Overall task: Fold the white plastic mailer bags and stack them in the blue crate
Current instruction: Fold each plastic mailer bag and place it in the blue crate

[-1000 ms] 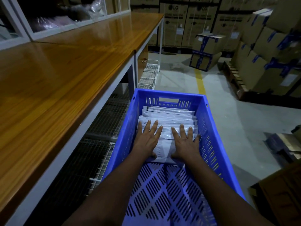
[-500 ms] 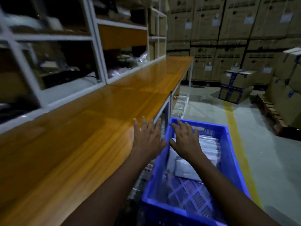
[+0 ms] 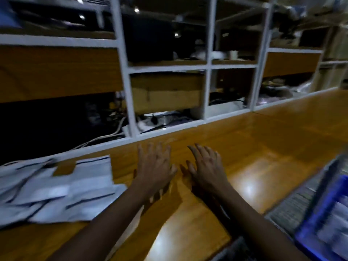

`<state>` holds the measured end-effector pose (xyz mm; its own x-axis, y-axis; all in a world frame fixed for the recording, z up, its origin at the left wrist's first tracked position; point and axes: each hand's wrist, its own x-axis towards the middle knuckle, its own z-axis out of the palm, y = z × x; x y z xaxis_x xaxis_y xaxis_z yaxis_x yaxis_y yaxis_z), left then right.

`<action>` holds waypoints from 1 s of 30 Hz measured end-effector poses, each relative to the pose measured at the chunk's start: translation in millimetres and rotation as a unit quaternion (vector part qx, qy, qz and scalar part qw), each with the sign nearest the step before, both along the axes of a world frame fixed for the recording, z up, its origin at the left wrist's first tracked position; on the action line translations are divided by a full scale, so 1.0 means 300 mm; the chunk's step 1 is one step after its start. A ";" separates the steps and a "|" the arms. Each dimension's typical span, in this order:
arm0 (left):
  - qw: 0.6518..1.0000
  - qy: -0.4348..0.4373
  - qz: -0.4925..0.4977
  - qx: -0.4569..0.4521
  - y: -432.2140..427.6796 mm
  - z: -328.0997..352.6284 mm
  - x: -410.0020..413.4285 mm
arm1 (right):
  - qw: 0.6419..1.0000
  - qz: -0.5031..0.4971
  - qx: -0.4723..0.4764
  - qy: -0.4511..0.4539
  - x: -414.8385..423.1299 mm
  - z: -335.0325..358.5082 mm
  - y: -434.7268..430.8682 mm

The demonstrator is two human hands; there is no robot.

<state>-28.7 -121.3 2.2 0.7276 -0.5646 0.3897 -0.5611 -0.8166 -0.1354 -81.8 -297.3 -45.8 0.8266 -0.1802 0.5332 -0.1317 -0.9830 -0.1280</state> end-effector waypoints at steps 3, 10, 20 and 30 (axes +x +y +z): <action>0.998 0.020 0.057 -0.010 0.200 -0.015 0.058 | 0.998 0.066 0.011 0.013 0.102 -0.027 0.216; 0.965 0.143 0.219 -0.025 0.450 -0.091 0.165 | 0.991 0.129 0.006 0.033 0.304 -0.088 0.434; 0.946 0.153 0.286 -0.001 0.415 -0.122 0.244 | 0.991 0.105 0.062 0.056 0.372 -0.098 0.407; 0.977 0.190 0.058 -0.083 0.247 -0.118 0.199 | 0.991 0.086 0.095 0.038 0.311 -0.091 0.185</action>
<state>31.1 -47.2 -33.2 0.8931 -0.4213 0.1575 -0.4468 -0.8711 0.2038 11.6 -241.8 -73.2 0.8902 -0.1244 0.4382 0.0190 -0.9510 -0.3087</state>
